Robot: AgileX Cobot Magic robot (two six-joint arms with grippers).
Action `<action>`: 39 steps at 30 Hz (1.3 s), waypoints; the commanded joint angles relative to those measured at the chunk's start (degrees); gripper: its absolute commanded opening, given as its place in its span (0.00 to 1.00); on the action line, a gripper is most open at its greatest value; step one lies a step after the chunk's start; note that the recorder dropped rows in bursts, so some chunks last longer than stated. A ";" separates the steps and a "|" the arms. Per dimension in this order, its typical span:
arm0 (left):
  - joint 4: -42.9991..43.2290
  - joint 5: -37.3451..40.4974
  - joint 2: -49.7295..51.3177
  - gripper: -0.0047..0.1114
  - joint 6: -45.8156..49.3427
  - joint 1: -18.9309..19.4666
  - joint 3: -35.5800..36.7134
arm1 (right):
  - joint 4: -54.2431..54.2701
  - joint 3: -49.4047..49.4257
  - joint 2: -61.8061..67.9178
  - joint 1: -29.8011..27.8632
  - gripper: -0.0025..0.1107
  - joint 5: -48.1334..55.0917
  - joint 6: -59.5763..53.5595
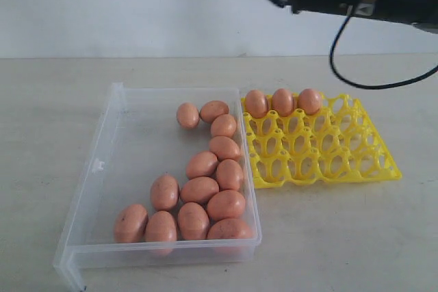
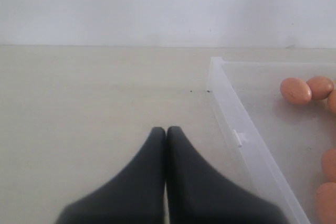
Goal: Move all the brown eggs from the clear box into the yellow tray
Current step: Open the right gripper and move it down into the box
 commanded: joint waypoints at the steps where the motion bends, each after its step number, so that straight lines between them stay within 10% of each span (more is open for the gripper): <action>1: -0.19 -0.42 -0.03 0.00 -0.04 -0.35 0.17 | -12.42 -0.36 -4.01 14.63 0.02 15.63 -0.07; 4: -0.19 -0.42 -0.03 0.00 -0.04 -0.35 0.17 | -26.78 -0.36 -4.60 24.82 0.02 34.13 2.41; 11: -0.19 -0.42 -0.03 0.00 -0.04 -0.35 0.17 | -16.86 -3.49 -2.30 37.18 0.02 97.98 -2.65; 16: -0.19 -0.42 -0.03 0.00 -0.04 -0.35 0.17 | 32.41 -15.03 0.17 33.07 0.02 111.58 -55.14; 22: -0.19 -0.42 -0.03 0.00 -0.04 -0.35 0.17 | 81.43 -26.67 0.90 28.90 0.02 120.97 -82.59; 32: -0.19 -0.42 -0.03 0.00 -0.04 -0.35 0.17 | 88.49 -27.08 9.20 30.06 0.03 123.87 -83.53; 39: -0.19 -0.42 -0.03 0.00 -0.04 -0.35 0.17 | 91.84 -27.08 14.83 30.06 0.53 129.55 -81.62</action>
